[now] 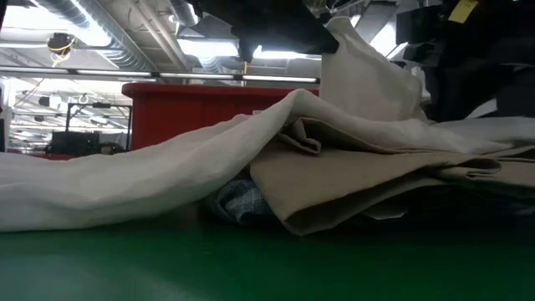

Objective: Fold Laundry from Bin
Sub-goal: Fold the white polo shirt

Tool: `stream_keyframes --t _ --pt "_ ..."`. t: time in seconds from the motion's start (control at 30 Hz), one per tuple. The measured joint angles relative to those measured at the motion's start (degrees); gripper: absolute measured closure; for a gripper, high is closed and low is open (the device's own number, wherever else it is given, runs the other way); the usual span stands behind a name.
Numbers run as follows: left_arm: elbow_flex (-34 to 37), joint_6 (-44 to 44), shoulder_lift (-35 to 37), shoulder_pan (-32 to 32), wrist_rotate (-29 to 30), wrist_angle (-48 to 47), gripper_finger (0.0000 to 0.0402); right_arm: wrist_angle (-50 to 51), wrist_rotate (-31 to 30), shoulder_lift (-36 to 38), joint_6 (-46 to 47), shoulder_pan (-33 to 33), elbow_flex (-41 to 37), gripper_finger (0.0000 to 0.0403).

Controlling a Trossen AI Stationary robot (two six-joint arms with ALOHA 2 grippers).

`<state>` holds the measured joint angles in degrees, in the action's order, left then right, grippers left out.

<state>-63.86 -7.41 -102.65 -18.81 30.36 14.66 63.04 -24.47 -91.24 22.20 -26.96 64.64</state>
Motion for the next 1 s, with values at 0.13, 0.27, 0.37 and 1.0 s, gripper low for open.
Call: stream_keyframes --t 0.13,0.27,0.37,1.0 --pt "0.0 0.0 0.0 0.02 0.01 0.0 0.0398 0.56 0.02 0.0 -0.3 0.0 0.17 0.0392" --pt "0.0 -0.01 0.02 0.0 0.01 0.02 0.0398 8.08 1.62 0.0 0.2 -0.02 3.42 0.0389" --pt "0.0 0.01 0.04 -0.13 0.01 0.01 0.0398 13.84 3.8 0.0 1.81 -0.08 7.02 0.0398" --pt "0.07 0.0 -0.03 -3.87 -0.05 -3.51 0.0398 17.48 25.14 0.0 6.49 -0.07 11.63 0.0394"
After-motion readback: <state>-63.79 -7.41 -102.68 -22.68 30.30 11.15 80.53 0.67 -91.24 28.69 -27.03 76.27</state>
